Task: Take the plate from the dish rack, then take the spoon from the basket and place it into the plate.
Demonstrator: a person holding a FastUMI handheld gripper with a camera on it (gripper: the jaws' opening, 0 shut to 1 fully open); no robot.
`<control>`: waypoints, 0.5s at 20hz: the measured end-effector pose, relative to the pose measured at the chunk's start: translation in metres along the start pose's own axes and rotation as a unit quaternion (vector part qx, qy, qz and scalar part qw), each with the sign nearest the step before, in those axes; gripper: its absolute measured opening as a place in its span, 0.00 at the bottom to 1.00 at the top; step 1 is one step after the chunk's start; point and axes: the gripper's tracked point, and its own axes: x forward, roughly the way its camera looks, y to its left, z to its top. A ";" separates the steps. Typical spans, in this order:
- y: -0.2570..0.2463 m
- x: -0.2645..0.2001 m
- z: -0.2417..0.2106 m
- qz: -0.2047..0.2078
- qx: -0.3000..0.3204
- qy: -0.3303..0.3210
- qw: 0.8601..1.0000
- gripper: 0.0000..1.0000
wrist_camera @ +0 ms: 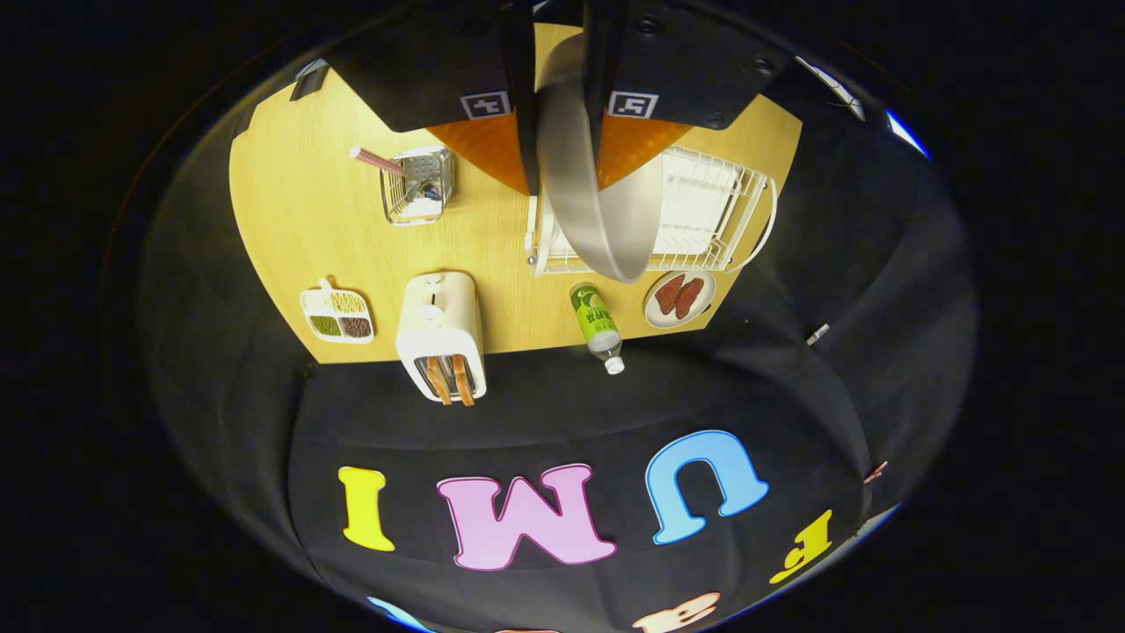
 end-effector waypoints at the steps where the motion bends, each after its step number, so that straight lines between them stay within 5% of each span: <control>1: -0.009 -0.007 -0.013 0.004 0.014 0.010 1.000 0.25; 10: -0.079 -0.012 -0.144 0.013 0.128 0.100 0.987 0.26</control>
